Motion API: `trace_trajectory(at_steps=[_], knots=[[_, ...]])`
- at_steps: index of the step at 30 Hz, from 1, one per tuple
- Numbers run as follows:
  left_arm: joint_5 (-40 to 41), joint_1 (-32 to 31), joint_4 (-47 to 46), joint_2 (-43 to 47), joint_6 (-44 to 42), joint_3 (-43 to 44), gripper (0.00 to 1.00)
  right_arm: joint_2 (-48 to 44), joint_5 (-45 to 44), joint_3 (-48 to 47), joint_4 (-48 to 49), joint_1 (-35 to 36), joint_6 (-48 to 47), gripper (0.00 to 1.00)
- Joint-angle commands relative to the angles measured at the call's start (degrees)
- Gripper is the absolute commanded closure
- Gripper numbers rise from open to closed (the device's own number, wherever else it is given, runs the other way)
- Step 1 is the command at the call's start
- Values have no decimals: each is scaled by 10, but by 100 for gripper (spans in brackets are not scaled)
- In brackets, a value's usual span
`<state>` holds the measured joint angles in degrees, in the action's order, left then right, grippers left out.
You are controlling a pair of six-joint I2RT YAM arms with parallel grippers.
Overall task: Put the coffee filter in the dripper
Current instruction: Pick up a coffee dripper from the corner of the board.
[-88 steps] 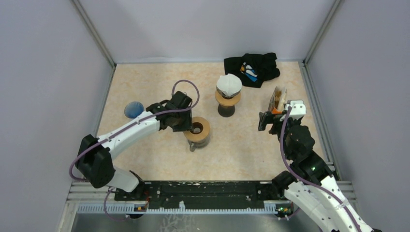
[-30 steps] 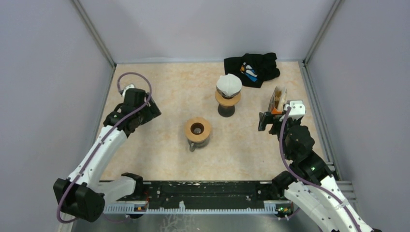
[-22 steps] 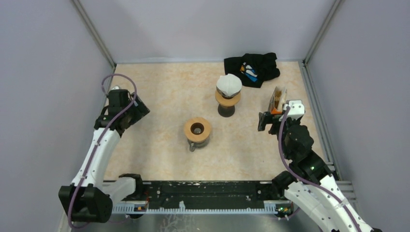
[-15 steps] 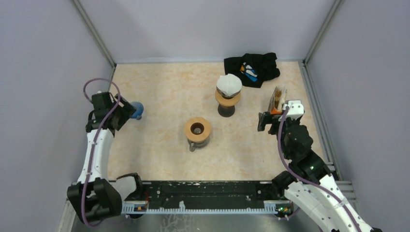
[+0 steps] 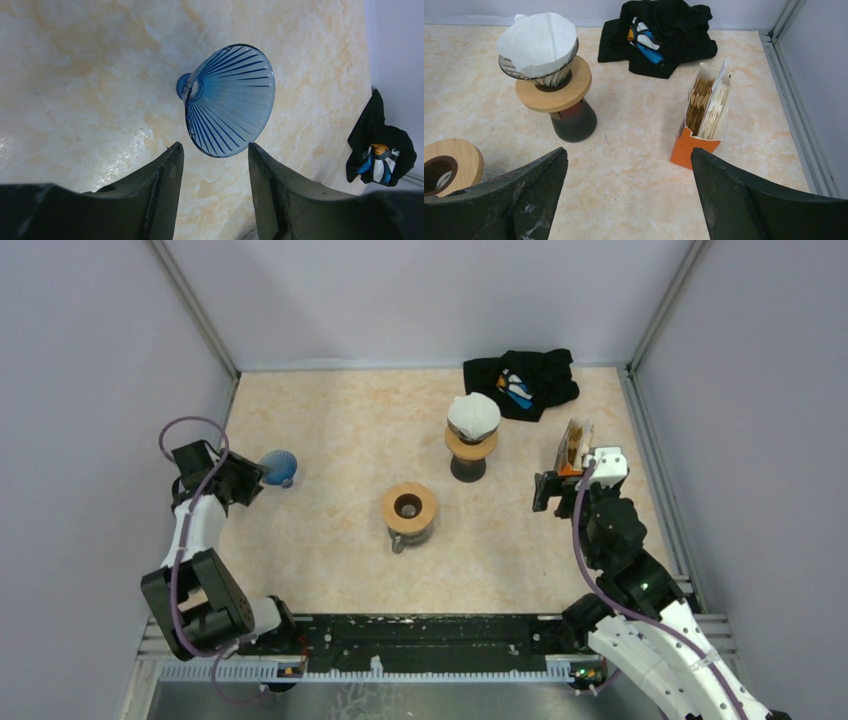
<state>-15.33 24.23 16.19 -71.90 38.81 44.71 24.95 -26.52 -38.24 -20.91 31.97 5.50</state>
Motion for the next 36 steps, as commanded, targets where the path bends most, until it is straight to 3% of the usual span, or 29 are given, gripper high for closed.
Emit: trace_trajectory(at_steps=[1, 11, 20, 29, 36], knots=[[-31, 13, -51, -31, 12, 0, 46, 5, -12, -1, 23, -4, -8, 7], [-15, 24, -69, -83, 14, 7, 52, 10, -14, 0, 24, -4, -11, 7], [-50, 24, -76, -140, 11, 25, 69, 14, -14, -1, 25, -4, -11, 7], [-66, 23, -41, -119, -16, 42, 92, 18, -12, -1, 26, -4, -10, 7], [-80, 4, 27, -91, -63, 64, 94, 29, -4, -3, 25, -4, -9, 7]])
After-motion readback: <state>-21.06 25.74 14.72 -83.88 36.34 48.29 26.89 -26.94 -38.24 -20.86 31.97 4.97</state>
